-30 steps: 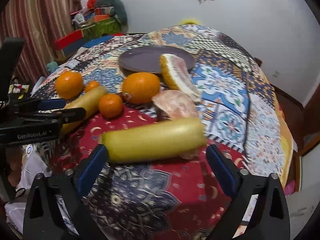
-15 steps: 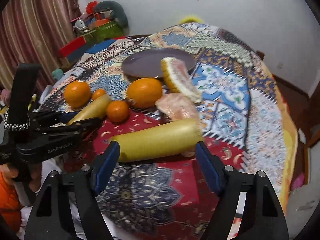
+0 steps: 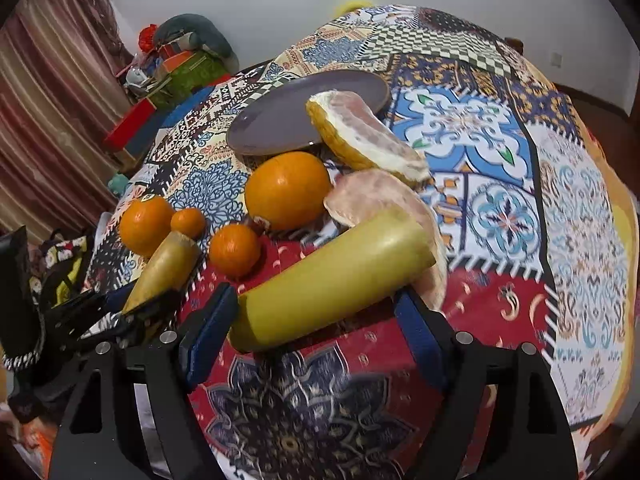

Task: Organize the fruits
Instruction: 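Grasp the second yellow cylinder with the right tool and lift it while the left lifts its own, then carry both yellow cylinders upright toward the dark plate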

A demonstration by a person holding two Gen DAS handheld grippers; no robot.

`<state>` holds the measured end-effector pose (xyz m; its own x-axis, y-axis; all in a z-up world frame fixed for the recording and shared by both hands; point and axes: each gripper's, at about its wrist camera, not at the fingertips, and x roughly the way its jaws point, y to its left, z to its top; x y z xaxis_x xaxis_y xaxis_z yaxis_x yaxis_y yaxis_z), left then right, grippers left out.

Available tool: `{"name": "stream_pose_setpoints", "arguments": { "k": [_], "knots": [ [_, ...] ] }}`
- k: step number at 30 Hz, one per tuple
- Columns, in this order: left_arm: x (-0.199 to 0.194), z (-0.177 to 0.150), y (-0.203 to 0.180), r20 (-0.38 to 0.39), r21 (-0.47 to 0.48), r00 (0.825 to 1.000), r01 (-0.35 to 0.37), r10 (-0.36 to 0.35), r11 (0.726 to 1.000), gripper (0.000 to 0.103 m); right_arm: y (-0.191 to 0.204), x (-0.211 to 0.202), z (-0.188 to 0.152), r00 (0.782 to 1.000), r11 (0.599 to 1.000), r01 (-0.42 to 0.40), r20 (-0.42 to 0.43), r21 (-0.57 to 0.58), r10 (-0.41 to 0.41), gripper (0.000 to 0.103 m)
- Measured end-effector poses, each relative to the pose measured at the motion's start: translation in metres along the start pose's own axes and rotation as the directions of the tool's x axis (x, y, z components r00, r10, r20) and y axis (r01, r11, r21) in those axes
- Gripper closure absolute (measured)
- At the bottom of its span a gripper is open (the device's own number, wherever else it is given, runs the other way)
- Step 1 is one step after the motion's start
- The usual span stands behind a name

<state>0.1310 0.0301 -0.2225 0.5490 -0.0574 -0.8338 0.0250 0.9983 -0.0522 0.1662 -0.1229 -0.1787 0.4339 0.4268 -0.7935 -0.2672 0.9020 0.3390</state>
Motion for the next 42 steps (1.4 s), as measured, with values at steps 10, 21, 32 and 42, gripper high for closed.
{"name": "stream_pose_setpoints", "arguments": {
  "k": [10,21,32,42],
  "knots": [
    [0.000,0.000,0.001,-0.006,-0.009,1.000,0.007,-0.007,1.000,0.061,0.002,0.013,0.010,1.000,1.000,0.012,0.006,0.023,-0.012,0.024],
    [0.000,0.003,-0.001,-0.006,0.009,1.000,-0.011,0.011,1.000,0.060,-0.009,-0.001,0.010,0.996,0.996,-0.086,0.025,-0.027,0.086,0.051],
    [-0.005,0.007,0.002,0.010,0.010,1.000,-0.016,0.016,1.000,0.060,0.014,-0.009,0.018,0.997,0.977,-0.056,0.041,-0.204,0.066,0.059],
    [0.001,0.024,0.005,-0.002,0.013,0.999,0.045,-0.045,0.999,0.061,0.019,-0.011,0.026,0.989,0.977,-0.097,0.091,-0.190,0.116,0.068]
  ]
}}
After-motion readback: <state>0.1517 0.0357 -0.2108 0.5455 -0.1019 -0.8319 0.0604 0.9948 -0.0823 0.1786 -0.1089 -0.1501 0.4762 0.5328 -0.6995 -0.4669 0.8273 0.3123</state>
